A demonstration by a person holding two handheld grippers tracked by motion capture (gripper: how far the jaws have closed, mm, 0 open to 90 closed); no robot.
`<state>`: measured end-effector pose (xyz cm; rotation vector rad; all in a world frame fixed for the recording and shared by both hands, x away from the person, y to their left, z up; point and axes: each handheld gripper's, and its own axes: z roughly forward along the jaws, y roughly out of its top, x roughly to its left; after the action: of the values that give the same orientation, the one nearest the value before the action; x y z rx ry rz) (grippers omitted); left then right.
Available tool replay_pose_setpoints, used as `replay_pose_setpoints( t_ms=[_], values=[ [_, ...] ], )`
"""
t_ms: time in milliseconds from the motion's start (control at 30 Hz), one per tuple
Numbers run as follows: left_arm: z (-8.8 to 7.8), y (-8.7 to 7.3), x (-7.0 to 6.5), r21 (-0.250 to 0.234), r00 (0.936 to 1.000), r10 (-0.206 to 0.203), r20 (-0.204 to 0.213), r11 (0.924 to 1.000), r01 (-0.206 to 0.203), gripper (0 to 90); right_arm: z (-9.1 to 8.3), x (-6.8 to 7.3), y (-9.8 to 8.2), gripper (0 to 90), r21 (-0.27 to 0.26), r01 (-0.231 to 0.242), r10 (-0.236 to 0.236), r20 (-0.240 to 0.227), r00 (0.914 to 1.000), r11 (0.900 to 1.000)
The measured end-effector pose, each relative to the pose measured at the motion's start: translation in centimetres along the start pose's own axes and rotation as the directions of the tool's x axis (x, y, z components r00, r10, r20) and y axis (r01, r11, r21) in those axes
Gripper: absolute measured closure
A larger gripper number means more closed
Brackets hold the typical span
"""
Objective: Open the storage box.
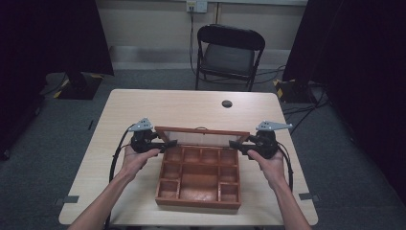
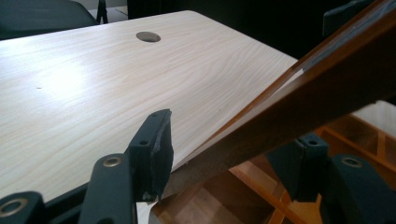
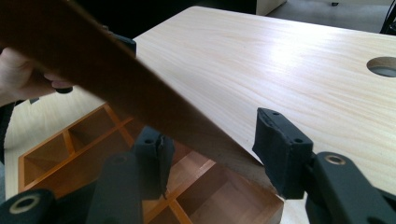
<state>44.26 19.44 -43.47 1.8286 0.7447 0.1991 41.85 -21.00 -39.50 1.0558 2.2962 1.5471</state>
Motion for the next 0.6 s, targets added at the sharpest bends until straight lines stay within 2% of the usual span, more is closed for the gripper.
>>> replay_pose_setpoints(
  t_ms=[100,167,433,600],
  values=[
    [0.4,0.1,-0.1,0.027,0.9995,0.023,-0.020,0.9994,-0.022,43.8,0.3,-0.2,0.1,47.7,-0.007,-0.001,0.001,-0.001,1.0000,1.000],
    [0.5,0.1,0.0,0.016,0.9998,0.014,-0.016,0.9998,-0.013,44.7,0.5,-0.2,0.2,47.7,-0.010,0.002,-0.002,-0.004,1.0000,1.000],
    [0.4,0.4,0.6,0.044,0.9988,0.046,-0.018,0.9980,-0.045,49.0,1.2,-0.7,0.7,48.6,-0.016,0.006,-0.006,0.001,1.0000,1.000],
    [0.1,0.3,0.9,0.047,0.9991,0.036,-0.022,0.9983,-0.035,52.2,1.7,-1.1,1.2,49.1,-0.021,0.014,-0.014,0.008,0.9999,1.000]
  ],
)
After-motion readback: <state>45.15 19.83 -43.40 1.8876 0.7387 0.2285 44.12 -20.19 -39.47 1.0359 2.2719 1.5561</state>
